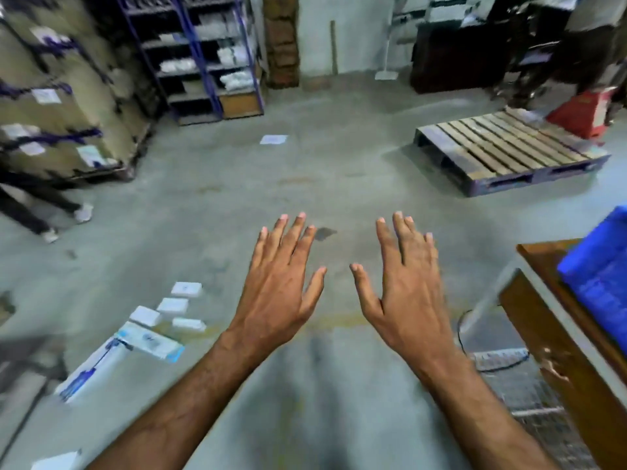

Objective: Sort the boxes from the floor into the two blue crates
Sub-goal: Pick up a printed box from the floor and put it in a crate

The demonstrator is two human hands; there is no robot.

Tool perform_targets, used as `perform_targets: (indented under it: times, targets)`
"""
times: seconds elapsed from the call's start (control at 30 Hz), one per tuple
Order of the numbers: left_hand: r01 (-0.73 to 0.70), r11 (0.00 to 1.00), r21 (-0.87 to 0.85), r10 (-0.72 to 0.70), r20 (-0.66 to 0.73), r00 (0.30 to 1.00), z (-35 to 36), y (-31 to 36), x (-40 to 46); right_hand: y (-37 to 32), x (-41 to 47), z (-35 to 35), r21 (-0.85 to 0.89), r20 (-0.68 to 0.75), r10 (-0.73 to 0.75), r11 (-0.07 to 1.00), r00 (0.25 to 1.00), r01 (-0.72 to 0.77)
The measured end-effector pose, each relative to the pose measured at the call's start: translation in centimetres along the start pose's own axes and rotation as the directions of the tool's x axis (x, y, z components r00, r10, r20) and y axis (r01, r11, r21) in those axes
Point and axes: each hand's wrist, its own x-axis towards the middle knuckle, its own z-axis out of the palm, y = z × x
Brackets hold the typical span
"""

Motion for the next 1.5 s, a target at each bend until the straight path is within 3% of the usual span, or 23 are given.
perform_targets:
  times: [0.2, 0.37, 0.63, 0.83, 1.03, 1.27, 1.5]
  targets:
    - [0.191, 0.98, 0.053, -0.192, 0.016, 0.981, -1.3, -13.5, -8.3, -12.4, 0.6, 9.1, 0.079, 0.11, -0.178, 0.982, 0.978, 0.17]
    - [0.384, 0.919, 0.087, -0.385, -0.005, 0.923, -3.1, -21.9, -15.4, -22.2, 0.5, 15.3, 0.153, 0.224, -0.348, 0.935, 0.91, 0.32]
    - [0.646, 0.757, 0.098, -0.646, -0.034, 0.762, -4.1, -32.6, -24.4, -35.0, -0.1, 25.6, 0.304, 0.319, -0.602, 0.796, 0.732, 0.523]
    - [0.751, 0.64, 0.165, -0.76, -0.01, 0.65, -2.4, -41.7, -27.7, -43.1, 0.0, 35.1, 0.425, 0.34, -0.692, 0.717, 0.637, 0.552]
    - [0.773, 0.587, 0.241, -0.807, 0.091, 0.584, 1.0, -51.2, -28.6, -49.8, 1.7, 44.9, 0.459, 0.409, -0.702, 0.71, 0.583, 0.533]
    - [0.806, 0.569, 0.164, -0.818, 0.208, 0.536, 6.0, -61.8, -28.6, -55.1, 3.6, 55.1, 0.403, 0.562, -0.645, 0.76, 0.517, 0.511]
    - [0.764, 0.628, 0.151, -0.751, 0.376, 0.543, 14.4, -74.6, -30.3, -59.6, 3.1, 66.9, 0.28, 0.67, -0.509, 0.848, 0.541, 0.451]
